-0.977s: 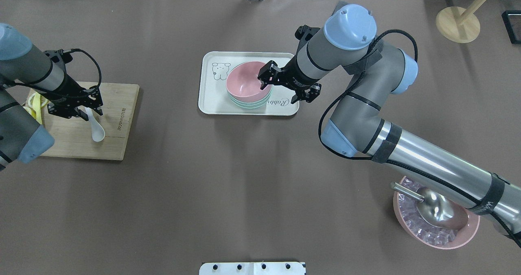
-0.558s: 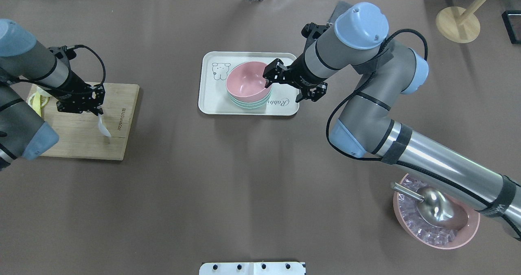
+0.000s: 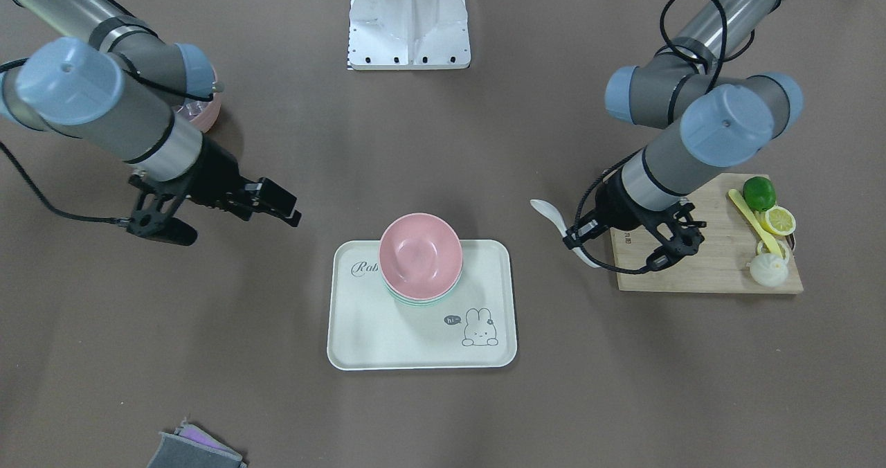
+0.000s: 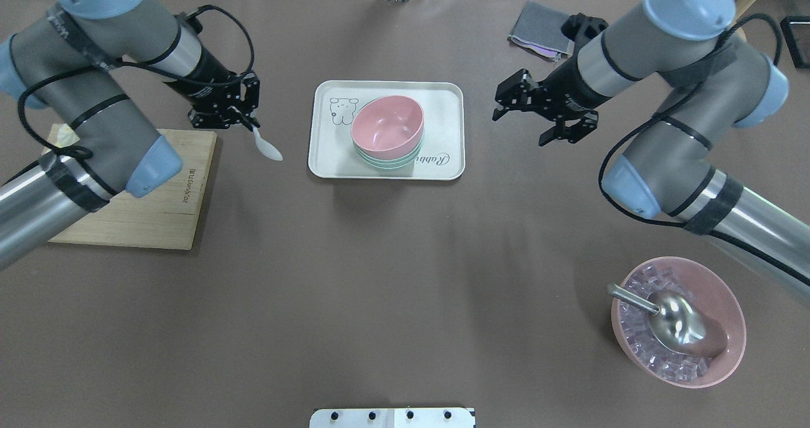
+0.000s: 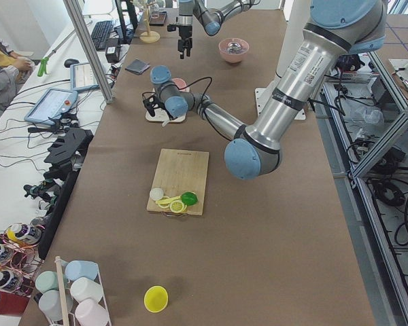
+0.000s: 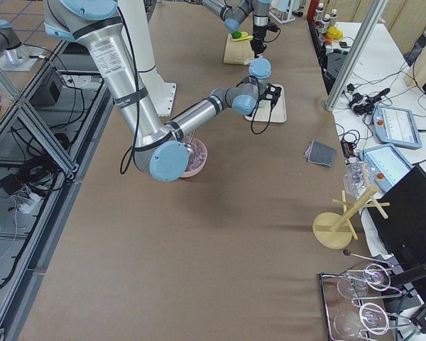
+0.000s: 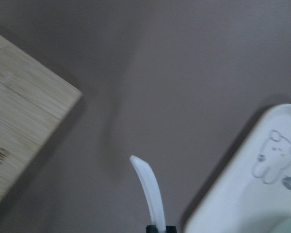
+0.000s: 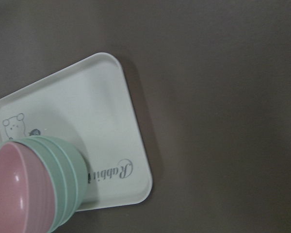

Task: Stack pink bowl on green and place spoon
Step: 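Carry the white spoon to the pink bowl while the right arm withdraws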

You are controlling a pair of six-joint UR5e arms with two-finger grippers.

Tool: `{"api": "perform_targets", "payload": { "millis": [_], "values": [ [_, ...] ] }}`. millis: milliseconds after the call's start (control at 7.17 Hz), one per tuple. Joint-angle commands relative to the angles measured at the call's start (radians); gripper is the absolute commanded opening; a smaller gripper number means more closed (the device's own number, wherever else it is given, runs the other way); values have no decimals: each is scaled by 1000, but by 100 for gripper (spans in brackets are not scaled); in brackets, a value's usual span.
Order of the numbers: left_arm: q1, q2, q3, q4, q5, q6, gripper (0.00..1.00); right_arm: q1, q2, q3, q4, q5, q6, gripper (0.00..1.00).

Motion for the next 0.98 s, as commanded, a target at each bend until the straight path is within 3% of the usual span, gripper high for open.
{"api": "perform_targets", "payload": {
  "millis": [0, 140, 279, 419, 558, 698, 837],
  "values": [
    [54, -220, 142, -43, 69, -114, 0, 64, -102, 14, 2, 48, -153, 100],
    [97, -257, 194, -125, 162, -149, 0, 66, -105, 14, 2, 46, -153, 100],
    [120, -263, 202, -169, 195, -168, 0, 66, -107, 14, 2, 46, -153, 100],
    [122, -257, 200, -174, 197, -157, 62, 69, -111, 13, 2, 46, -155, 100],
    [122, -256, 197, -174, 197, -154, 98, 73, -116, 14, 2, 45, -155, 100],
    [116, -251, 190, -175, 195, -146, 98, 75, -117, 14, 2, 45, -155, 100],
    [116, -174, 109, -175, 187, -145, 98, 82, -119, 14, 2, 46, -156, 100]
  ]
}}
